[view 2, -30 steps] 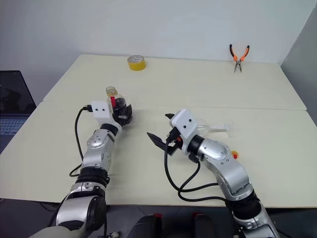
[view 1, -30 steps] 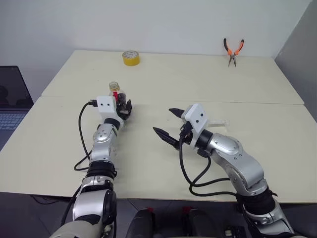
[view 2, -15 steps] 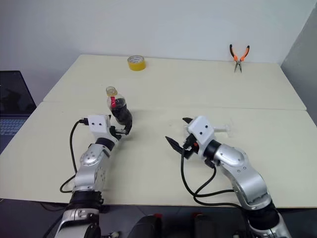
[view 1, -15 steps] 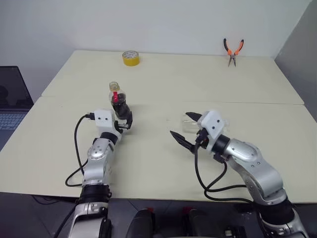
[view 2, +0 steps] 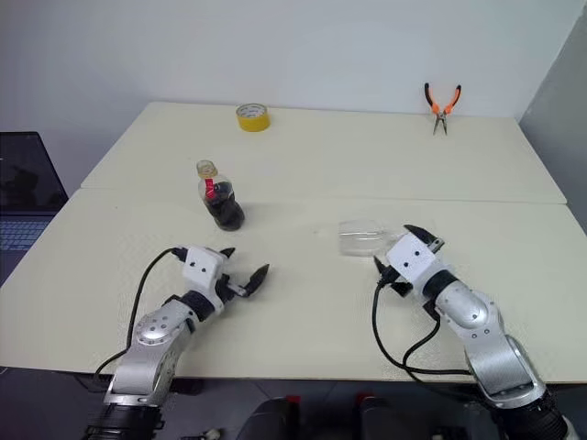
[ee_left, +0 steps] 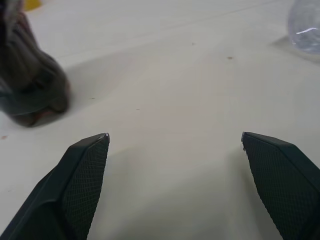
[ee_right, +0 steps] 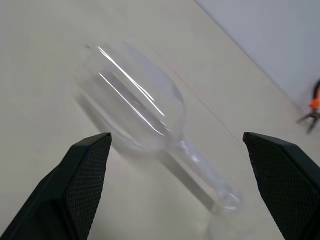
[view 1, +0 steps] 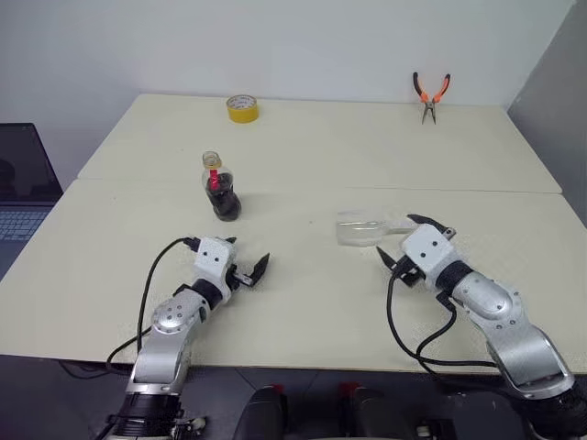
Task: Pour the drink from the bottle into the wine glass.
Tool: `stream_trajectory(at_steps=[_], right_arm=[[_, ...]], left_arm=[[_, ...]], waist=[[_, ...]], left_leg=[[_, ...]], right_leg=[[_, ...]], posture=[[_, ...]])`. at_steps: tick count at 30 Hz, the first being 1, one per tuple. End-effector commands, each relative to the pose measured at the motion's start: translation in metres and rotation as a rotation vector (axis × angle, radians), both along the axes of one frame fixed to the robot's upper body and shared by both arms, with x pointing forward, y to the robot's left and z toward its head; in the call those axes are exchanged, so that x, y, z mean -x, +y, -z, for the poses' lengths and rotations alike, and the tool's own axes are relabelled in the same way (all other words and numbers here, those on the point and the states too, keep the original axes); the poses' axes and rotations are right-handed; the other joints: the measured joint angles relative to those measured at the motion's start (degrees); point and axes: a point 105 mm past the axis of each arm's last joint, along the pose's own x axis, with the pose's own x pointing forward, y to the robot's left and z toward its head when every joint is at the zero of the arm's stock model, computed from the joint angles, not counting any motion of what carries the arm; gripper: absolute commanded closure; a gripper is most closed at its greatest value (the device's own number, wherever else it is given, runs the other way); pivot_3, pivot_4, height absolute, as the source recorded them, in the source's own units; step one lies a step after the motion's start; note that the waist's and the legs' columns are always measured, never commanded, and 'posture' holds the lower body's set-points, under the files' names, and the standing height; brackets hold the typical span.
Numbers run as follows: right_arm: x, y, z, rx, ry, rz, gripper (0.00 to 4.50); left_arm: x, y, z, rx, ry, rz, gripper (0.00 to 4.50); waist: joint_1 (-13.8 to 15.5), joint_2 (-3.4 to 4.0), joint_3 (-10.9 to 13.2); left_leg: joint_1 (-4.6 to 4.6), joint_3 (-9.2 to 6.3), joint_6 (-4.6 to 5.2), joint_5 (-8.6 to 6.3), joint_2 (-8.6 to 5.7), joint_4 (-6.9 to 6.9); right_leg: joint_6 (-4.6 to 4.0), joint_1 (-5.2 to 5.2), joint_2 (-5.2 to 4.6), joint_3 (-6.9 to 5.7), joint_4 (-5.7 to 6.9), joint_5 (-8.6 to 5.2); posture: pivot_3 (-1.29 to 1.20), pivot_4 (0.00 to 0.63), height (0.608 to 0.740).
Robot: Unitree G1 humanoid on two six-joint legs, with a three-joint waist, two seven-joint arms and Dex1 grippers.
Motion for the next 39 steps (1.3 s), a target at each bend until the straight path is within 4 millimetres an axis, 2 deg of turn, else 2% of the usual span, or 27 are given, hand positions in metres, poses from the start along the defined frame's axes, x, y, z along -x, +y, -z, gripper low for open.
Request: stream_trajectory(at_steps=[1,3,8,11,16,22,24,26,30,35,36,39], right_arm=[[-0.012,-0.002,-0.008,0.251,-0.124,0.018,0.0],[-0.022,-0.007,-0.006,0.45,-0.195,0.016,0.0],[-0.038,-0.011,-0.011,0.54,-0.258,0.035,0.0],[-0.044,-0.006,-0.006,0.598,-0.268,0.02,0.0],[-0.046,0.003,0.008,0.666,-0.254,-0.008,0.0],[-0.057,-0.004,0.014,0.675,-0.223,0.06,0.0],[-0.061,-0.007,0.017,0.685,-0.214,0.077,0.38],[-0.064,-0.008,0.02,0.683,-0.197,0.074,0.94],[-0.063,-0.005,0.017,0.667,-0.213,0.078,2.38],[-0.053,-0.003,0.014,0.633,-0.209,0.084,4.19],[-0.052,-0.003,0.015,0.629,-0.208,0.087,4.37],[-0.05,-0.001,0.01,0.613,-0.229,0.096,4.37]], left_arm=[[0.006,-0.018,-0.023,0.028,-0.007,0.169,0.03],[0.006,-0.026,-0.035,0.005,-0.014,0.27,0.03],[0.007,-0.039,-0.056,-0.017,-0.02,0.413,0.03],[0.006,-0.043,-0.065,-0.034,-0.03,0.464,0.03],[0.0,-0.042,-0.069,-0.04,-0.047,0.464,0.03],[-0.004,-0.043,-0.069,-0.024,-0.054,0.454,0.03],[-0.004,-0.045,-0.068,-0.019,-0.055,0.459,0.0],[-0.005,-0.047,-0.068,-0.012,-0.058,0.459,0.0],[-0.004,-0.052,-0.067,-0.002,-0.061,0.468,0.0],[-0.004,-0.051,-0.067,0.014,-0.059,0.453,0.0],[-0.004,-0.051,-0.067,0.019,-0.057,0.45,0.0],[-0.005,-0.049,-0.068,0.048,-0.056,0.431,0.0]], waist=[[-0.1,0.0,0.0],[-0.2,0.01,0.0],[-0.1,0.01,0.0],[-0.2,0.01,0.0],[-0.2,0.01,0.0],[-0.2,0.01,0.0],[-0.2,0.01,0.0],[-0.3,0.01,0.0],[-0.3,0.01,0.0],[-0.3,0.01,0.0],[-0.2,0.01,0.0],[-0.3,0.01,0.0]], left_leg=[[0.0,0.01,0.0,0.0,0.0,0.0],[0.01,0.06,0.0,0.0,-0.02,0.02],[0.0,0.07,-0.12,0.07,-0.02,-0.01],[-0.02,0.14,-0.17,0.1,-0.02,0.01],[0.01,0.14,-0.1,0.06,0.0,0.01],[0.0,0.14,-0.1,0.06,0.0,0.04],[0.01,0.14,-0.1,0.06,0.0,0.04],[0.01,0.14,-0.1,0.06,-0.01,0.04],[0.01,0.14,-0.1,0.06,0.0,0.04],[0.0,0.12,-0.07,0.05,0.0,0.04],[-0.01,0.11,-0.07,0.04,0.0,0.04],[0.0,0.13,-0.04,0.02,-0.01,0.06]], right_leg=[[0.0,0.0,0.0,0.02,0.0,0.0],[0.0,-0.01,0.0,0.06,0.01,0.0],[-0.01,-0.02,0.02,0.06,-0.03,-0.01],[-0.01,-0.02,0.01,0.15,-0.07,-0.01],[-0.01,-0.04,0.02,0.16,-0.01,-0.01],[-0.02,-0.04,0.02,0.17,0.0,0.0],[-0.02,-0.03,0.02,0.17,0.0,0.0],[-0.02,-0.03,0.02,0.17,0.0,0.0],[-0.02,-0.03,0.02,0.17,0.01,0.0],[-0.02,-0.03,0.02,0.15,0.02,0.0],[-0.02,-0.03,0.02,0.15,0.01,0.0],[-0.02,-0.03,0.02,0.18,0.03,0.0]], posture=[[0.0,0.15,0.74],[0.0,0.15,0.74],[0.0,0.15,0.74],[0.0,0.15,0.74],[0.0,0.15,0.74],[0.0,0.15,0.74],[0.0,0.15,0.74],[0.0,0.15,0.74],[0.0,0.15,0.74],[0.0,0.15,0.74],[0.0,0.15,0.74],[0.0,0.15,0.74]])
